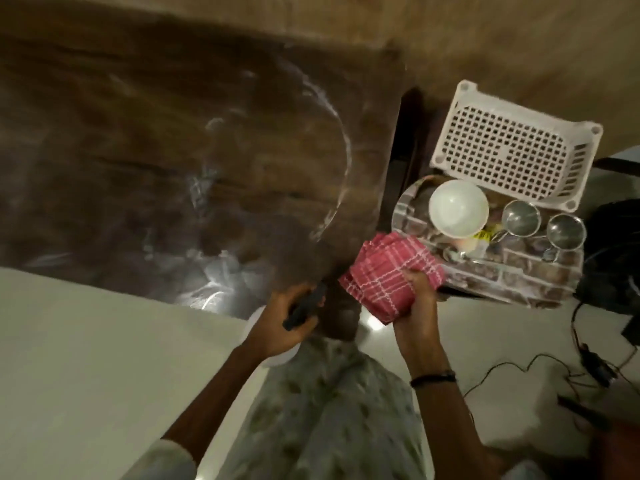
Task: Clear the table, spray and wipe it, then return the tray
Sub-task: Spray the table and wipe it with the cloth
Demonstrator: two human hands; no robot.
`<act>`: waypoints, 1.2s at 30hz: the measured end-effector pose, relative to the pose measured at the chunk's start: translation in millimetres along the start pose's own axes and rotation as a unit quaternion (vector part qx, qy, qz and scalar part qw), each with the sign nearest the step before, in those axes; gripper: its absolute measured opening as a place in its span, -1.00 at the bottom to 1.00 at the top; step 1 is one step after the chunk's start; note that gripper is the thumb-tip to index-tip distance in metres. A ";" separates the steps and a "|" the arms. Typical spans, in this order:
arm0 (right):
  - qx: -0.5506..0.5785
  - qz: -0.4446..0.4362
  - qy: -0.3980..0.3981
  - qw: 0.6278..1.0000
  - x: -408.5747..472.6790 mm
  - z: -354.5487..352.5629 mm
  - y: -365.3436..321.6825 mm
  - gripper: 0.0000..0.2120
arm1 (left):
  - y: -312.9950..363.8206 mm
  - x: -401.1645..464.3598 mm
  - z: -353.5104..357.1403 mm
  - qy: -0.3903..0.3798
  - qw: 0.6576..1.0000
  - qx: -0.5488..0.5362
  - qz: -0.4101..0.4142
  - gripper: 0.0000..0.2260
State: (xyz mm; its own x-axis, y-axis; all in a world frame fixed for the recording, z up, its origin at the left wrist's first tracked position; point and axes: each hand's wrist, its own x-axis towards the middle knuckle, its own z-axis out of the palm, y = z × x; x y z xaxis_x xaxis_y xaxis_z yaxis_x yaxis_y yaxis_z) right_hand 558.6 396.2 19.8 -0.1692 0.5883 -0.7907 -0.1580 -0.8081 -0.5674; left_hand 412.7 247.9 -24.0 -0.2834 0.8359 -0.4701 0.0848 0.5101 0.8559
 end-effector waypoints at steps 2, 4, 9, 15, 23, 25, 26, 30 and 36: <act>-0.015 -0.011 0.033 0.999 -8.9 -11.4 17.5 -0.76 | -25.8 -17.7 10.7 -0.028 0.999 0.010 -0.013 -0.72; -0.048 -0.027 0.065 0.996 -15.5 -22.7 30.6 -0.77 | -43.2 -28.7 23.5 -0.040 0.999 0.015 -0.033 -0.70; -0.127 -0.081 0.100 0.983 -25.3 -47.6 48.3 -0.79 | -74.4 -33.6 53.3 0.005 0.993 0.083 -0.086 -0.44; -0.161 -0.096 0.125 0.974 -26.5 -64.8 60.9 -0.71 | -84.3 -25.2 70.0 0.021 0.988 0.050 -0.147 -0.68; -0.195 -0.120 0.100 0.968 -18.9 -50.9 64.4 -0.66 | -69.7 -19.1 66.4 0.076 0.983 0.062 -0.153 -0.68; -0.196 -0.122 0.103 0.967 -16.3 -45.5 64.9 -0.65 | -71.2 -17.6 65.0 0.044 0.987 0.048 -0.146 -0.62; -0.196 -0.121 0.108 0.967 -14.4 -43.3 64.5 -0.65 | -71.5 -17.2 64.4 0.028 0.988 0.043 -0.144 -0.64; -0.233 -0.179 0.109 0.950 -7.6 -37.4 65.9 -0.68 | -72.3 -21.0 60.7 0.024 0.989 0.057 -0.132 -0.65; -0.590 -0.332 -0.098 0.729 25.0 -31.2 98.8 -0.46 | -71.6 -39.4 37.3 0.135 0.985 0.028 -0.106 -0.66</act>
State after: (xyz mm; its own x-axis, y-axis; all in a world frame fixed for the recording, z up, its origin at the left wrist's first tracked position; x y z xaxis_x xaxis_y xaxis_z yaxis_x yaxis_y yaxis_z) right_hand 569.0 330.2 -63.3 -0.5919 0.7600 -0.2684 0.6589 0.2644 -0.7043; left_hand 453.4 185.9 -74.8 -0.5433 0.6288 -0.5563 0.0469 0.6843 0.7277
